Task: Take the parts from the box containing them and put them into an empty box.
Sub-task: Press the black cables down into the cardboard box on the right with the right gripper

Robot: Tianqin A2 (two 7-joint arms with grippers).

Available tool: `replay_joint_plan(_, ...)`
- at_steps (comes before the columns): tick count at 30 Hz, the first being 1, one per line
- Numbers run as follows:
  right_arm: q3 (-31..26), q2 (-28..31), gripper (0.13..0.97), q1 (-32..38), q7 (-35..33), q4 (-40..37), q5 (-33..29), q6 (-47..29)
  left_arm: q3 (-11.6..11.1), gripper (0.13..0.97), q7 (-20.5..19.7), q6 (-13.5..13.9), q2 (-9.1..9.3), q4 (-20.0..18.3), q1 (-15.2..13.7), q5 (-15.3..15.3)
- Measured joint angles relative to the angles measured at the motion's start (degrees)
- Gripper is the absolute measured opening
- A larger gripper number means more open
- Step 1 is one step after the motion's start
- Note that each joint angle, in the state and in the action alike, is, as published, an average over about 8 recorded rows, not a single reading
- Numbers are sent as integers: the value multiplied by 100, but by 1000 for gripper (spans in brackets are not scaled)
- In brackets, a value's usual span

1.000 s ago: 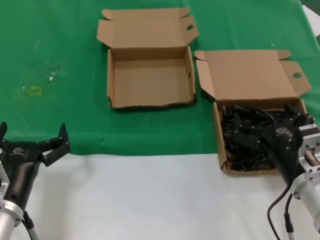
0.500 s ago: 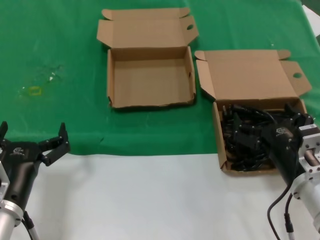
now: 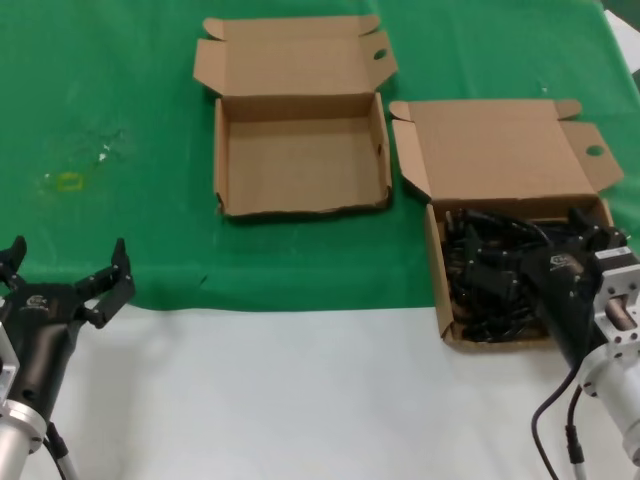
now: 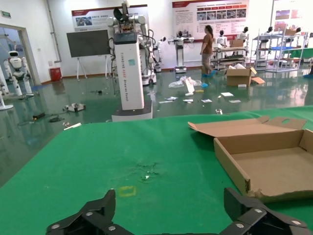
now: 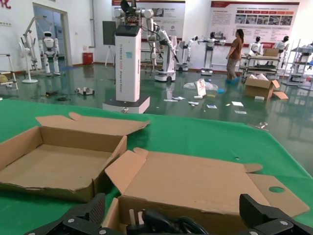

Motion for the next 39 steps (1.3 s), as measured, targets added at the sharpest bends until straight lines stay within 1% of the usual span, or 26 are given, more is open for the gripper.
replay_joint_plan(5,-106,135,966,52,19,51,13,0,0,739,0,0,0,0,0,0)
replay_joint_plan(6,-146,192,966,68,30,68,25,6,0,720,0,0,0,0,0,0)
replay_joint_plan(7,-202,269,966,88,44,85,49,20,0,720,0,0,0,0,0,0)
replay_joint_plan(9,-354,464,966,142,83,118,125,62,0,665,0,0,0,0,0,0)
replay_joint_plan(15,-1148,1374,966,438,274,231,567,215,0,500,0,0,0,0,0,0)
replay_joint_plan(19,-1809,2110,966,796,569,318,795,141,0,500,0,0,0,0,0,0)
replay_joint_plan(20,-1978,2306,966,917,696,336,799,69,0,476,0,0,0,0,0,0)
replay_joint_plan(23,-2436,2869,966,1326,1185,367,646,-289,0,404,-1,0,0,0,0,0)
replay_joint_plan(27,-2831,3469,966,1892,1891,340,171,-1055,0,309,-3,0,0,0,0,0)
replay_joint_plan(29,-2921,3657,966,2143,2145,294,-85,-1507,0,294,-4,0,0,0,0,0)
replay_joint_plan(32,-2982,3830,966,2495,2377,191,-419,-2200,0,250,-4,0,0,0,0,0)
replay_joint_plan(36,-2986,3898,966,2902,2470,6,-776,-3065,0,191,-3,0,0,0,0,1)
replay_joint_plan(39,-2967,3873,966,3153,2424,-153,-980,-3596,0,191,-2,0,0,0,0,1)
